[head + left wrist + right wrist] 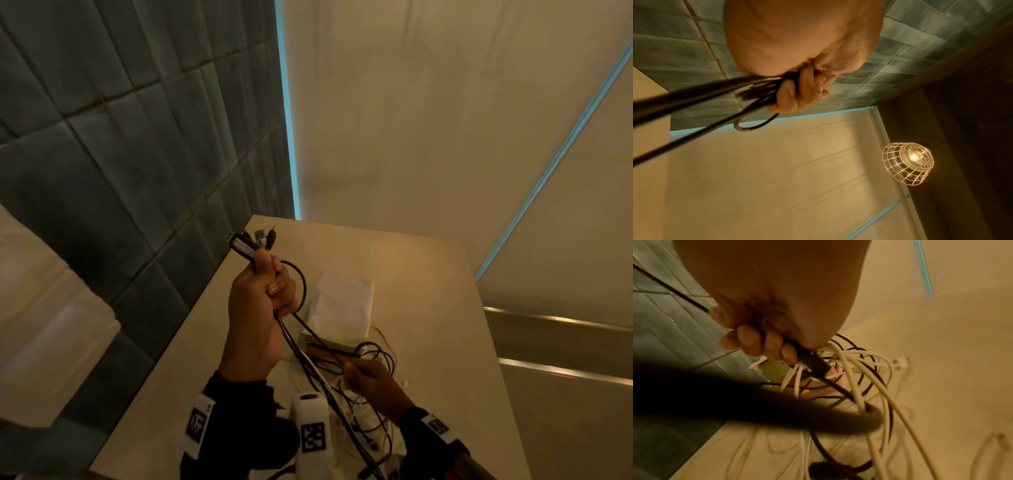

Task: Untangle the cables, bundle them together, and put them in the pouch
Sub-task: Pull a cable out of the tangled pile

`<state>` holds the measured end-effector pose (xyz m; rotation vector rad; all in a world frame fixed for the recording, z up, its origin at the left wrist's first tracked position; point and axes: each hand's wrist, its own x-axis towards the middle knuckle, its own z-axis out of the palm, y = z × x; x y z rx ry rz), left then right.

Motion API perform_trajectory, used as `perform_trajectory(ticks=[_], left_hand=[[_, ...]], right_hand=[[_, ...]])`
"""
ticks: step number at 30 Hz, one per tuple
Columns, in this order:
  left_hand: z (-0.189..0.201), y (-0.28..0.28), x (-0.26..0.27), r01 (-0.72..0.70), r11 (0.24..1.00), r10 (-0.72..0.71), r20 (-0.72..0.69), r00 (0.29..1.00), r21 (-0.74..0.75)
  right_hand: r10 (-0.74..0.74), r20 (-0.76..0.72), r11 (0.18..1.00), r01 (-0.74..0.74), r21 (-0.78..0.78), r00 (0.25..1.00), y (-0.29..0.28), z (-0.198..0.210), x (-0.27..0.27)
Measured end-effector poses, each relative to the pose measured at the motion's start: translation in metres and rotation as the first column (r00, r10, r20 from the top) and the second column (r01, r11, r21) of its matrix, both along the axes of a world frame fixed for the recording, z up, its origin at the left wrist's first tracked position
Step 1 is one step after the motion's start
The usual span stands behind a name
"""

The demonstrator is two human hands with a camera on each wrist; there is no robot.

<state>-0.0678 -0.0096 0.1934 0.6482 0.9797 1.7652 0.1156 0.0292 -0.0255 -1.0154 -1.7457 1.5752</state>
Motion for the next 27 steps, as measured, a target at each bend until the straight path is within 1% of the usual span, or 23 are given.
perform_trajectory(ticks=[4,7,10,11,12,13,16,19,21,23,24,25,27], left_hand=[[-0.003,0.0,-0.003,-0.034,0.999,0.034,0.015,0.999,-0.025],[-0.003,0.0,-0.004,-0.04,0.998,0.041,0.034,0.999,-0.038],[-0.003,0.0,-0.004,-0.05,0.997,0.051,0.007,0.999,-0.06],[-0.002,0.0,-0.004,-0.048,0.997,0.047,-0.004,0.999,-0.067],[-0.002,0.0,-0.004,-0.041,0.996,0.04,-0.01,0.999,-0.074],[-0.002,0.001,-0.003,-0.032,0.996,0.031,-0.01,0.999,-0.079],[-0.004,0.002,0.001,-0.005,0.996,0.006,0.004,1.0,-0.094],[-0.007,0.005,0.008,0.02,0.993,-0.019,0.008,1.0,-0.112],[-0.007,0.006,0.012,0.036,0.992,-0.037,-0.002,0.999,-0.122],[-0.005,0.007,0.013,0.05,0.99,-0.053,-0.018,0.998,-0.134],[-0.005,0.007,0.012,0.053,0.989,-0.057,-0.026,0.998,-0.14],[-0.004,0.008,0.012,0.058,0.987,-0.063,-0.034,0.997,-0.148],[-0.004,0.008,0.014,0.085,0.982,-0.095,-0.053,0.994,-0.169]], right_hand=[[-0.046,0.139,0.997,0.036,0.071,0.989,0.009,-0.004,-0.002],[-0.057,0.175,0.996,0.045,0.071,0.983,0.014,-0.004,0.0],[-0.103,0.242,0.986,0.067,0.155,0.965,0.018,-0.005,0.0],[-0.128,0.253,0.983,0.089,0.161,0.959,0.02,-0.004,-0.001],[-0.15,0.247,0.983,0.117,0.143,0.957,0.022,0.0,-0.002],[-0.169,0.204,0.983,0.15,0.104,0.964,0.023,0.004,-0.004],[-0.203,-0.022,0.979,0.202,-0.03,0.979,0.024,0.037,-0.002],[-0.232,-0.238,0.971,0.212,-0.106,0.943,0.025,0.075,0.002],[-0.298,-0.301,0.953,0.265,-0.144,0.906,0.029,0.09,0.009],[-0.369,-0.305,0.927,0.325,-0.187,0.878,0.031,0.092,0.032],[-0.406,-0.286,0.913,0.367,-0.18,0.868,0.03,0.09,0.048],[-0.451,-0.252,0.892,0.421,-0.165,0.856,0.027,0.085,0.063],[-0.498,-0.114,0.867,0.491,-0.089,0.859,0.014,0.072,0.096]])
